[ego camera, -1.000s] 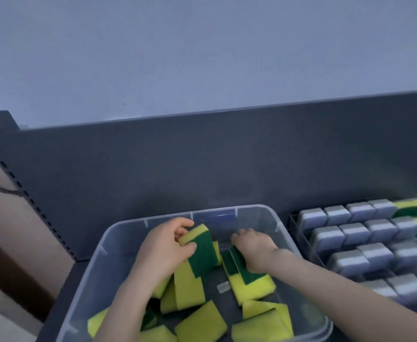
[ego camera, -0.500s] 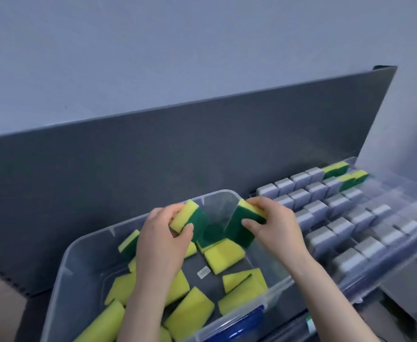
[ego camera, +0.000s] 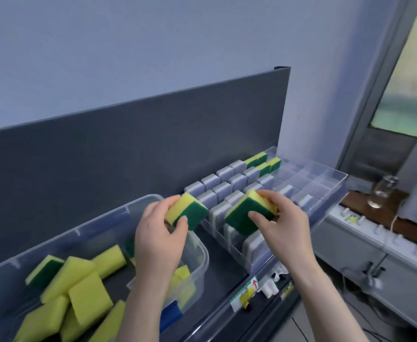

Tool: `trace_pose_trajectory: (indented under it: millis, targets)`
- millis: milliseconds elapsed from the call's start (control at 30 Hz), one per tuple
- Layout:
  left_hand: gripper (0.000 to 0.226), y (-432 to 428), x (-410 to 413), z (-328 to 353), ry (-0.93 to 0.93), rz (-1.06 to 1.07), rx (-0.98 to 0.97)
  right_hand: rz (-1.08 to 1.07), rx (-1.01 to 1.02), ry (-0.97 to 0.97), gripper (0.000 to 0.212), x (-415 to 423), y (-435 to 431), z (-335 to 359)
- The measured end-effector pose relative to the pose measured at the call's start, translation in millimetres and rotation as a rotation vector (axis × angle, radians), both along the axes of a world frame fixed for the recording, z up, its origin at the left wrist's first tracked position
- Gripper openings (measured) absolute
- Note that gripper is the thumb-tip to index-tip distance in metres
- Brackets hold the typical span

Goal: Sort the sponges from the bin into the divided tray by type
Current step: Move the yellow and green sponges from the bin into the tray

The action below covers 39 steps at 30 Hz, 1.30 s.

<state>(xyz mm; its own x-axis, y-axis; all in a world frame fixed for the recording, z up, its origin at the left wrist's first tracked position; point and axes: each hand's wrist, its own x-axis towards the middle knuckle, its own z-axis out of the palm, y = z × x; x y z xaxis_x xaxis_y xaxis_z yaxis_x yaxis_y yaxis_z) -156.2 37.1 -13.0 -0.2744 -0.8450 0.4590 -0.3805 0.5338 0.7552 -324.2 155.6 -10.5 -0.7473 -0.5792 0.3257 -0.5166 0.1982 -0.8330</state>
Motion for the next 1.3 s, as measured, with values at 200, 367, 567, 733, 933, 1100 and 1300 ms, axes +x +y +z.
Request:
trace_pose_trajectory:
  millis: [200, 367, 567, 733, 933, 1100, 1300]
  targets:
    - [0.037, 33, -84, 3, 0.017, -0.064, 0.004, -0.016, -0.017, -0.016, 0.036, -77, 43, 0]
    - [0.037, 69, -153, 3, 0.028, -0.089, -0.029, -0.018, 0.007, 0.009, 0.037, -145, 77, -7]
    - [0.036, 102, -221, -2, 0.065, -0.090, -0.007, -0.022, 0.007, 0.041, 0.037, -209, 106, -7]
    - [0.038, 112, -245, -8, 0.027, -0.061, 0.000, -0.001, -0.001, 0.023, 0.038, -241, 111, -12]
    - [0.036, 99, -268, -11, -0.050, 0.004, -0.038, 0.046, -0.037, 0.003, 0.040, -270, 93, -28]
    - [0.036, 67, -297, -11, -0.072, 0.045, -0.016, 0.088, -0.028, -0.034, 0.040, -302, 60, -32]
    - [0.034, 16, -331, -6, -0.070, 0.096, 0.020, 0.163, 0.025, -0.020, 0.039, -347, 5, -19]
